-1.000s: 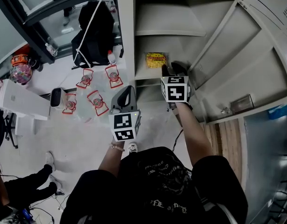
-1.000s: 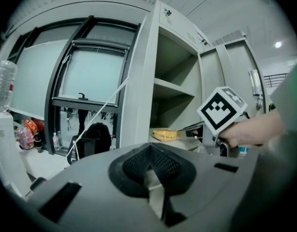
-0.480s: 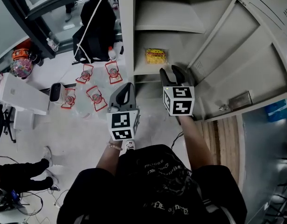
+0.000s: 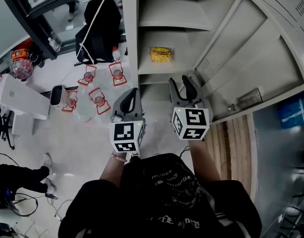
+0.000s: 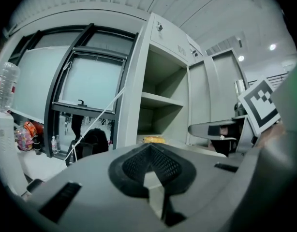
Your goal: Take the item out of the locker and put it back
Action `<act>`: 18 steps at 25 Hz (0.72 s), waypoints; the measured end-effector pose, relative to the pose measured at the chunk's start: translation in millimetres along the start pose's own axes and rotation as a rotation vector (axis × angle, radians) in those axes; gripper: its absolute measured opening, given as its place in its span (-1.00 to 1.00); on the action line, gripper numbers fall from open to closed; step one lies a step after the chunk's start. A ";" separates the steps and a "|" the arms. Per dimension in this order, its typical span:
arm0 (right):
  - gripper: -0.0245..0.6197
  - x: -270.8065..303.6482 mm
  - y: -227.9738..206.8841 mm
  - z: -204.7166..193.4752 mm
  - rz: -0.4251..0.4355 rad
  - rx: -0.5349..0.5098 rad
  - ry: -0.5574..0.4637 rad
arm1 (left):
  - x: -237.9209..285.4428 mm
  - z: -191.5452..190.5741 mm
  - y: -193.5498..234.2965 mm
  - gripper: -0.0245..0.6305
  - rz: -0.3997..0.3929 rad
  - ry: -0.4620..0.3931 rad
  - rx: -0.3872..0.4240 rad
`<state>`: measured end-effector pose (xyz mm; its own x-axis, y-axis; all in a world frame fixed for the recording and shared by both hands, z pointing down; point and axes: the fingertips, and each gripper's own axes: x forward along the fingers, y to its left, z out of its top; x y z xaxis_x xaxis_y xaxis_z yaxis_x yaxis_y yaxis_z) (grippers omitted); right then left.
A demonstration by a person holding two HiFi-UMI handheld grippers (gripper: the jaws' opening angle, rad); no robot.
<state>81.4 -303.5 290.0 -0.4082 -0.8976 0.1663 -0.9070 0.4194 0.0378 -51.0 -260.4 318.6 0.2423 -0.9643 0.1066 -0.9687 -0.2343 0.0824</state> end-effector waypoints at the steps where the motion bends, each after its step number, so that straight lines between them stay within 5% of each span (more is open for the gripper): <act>1: -0.42 -5.9 -0.2 -0.1 -0.005 0.013 -0.013 | -3.1 1.2 -2.0 -0.91 -0.002 -0.005 0.002; 18: -0.42 -78.3 16.2 -59.8 -0.036 0.034 0.009 | -47.0 -19.0 -15.6 -0.91 -0.072 -0.021 0.008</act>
<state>104.9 -218.4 336.5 -0.3749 -0.9106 0.1741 -0.9240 0.3823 0.0102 -46.2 -209.0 331.1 0.3103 -0.9473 0.0798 -0.9492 -0.3041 0.0815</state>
